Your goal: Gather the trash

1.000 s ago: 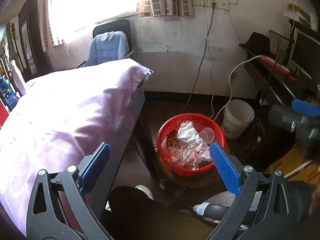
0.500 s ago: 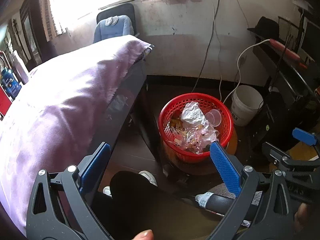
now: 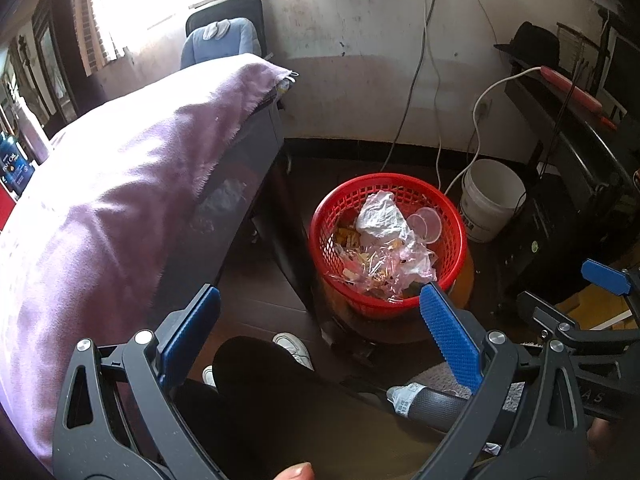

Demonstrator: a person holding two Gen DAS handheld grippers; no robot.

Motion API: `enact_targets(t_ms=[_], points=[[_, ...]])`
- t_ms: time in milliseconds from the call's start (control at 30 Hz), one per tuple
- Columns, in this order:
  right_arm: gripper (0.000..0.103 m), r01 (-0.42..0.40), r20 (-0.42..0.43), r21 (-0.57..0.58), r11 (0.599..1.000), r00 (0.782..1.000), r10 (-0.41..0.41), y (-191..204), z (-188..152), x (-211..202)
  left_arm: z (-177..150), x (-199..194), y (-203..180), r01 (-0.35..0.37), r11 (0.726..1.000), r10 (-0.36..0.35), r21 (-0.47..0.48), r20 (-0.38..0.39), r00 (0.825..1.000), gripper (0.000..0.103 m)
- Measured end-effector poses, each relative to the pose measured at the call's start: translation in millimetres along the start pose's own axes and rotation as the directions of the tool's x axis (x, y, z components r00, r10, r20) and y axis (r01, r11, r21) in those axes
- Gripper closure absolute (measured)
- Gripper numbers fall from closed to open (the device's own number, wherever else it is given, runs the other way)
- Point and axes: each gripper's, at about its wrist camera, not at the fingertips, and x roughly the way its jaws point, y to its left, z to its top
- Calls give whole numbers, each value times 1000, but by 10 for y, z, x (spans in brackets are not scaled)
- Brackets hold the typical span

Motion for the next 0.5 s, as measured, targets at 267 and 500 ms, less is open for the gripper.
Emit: enact_targets(t_ms=[267, 500], points=[[9, -3, -4, 1, 1000, 1000, 3, 1, -8, 9, 0, 26, 42, 0, 1000, 0, -15, -6, 1000, 7], [9, -3, -7, -1, 1000, 1000, 2, 12, -11, 17, 3, 32, 51, 2, 1000, -2, -19, -9, 1000, 7]])
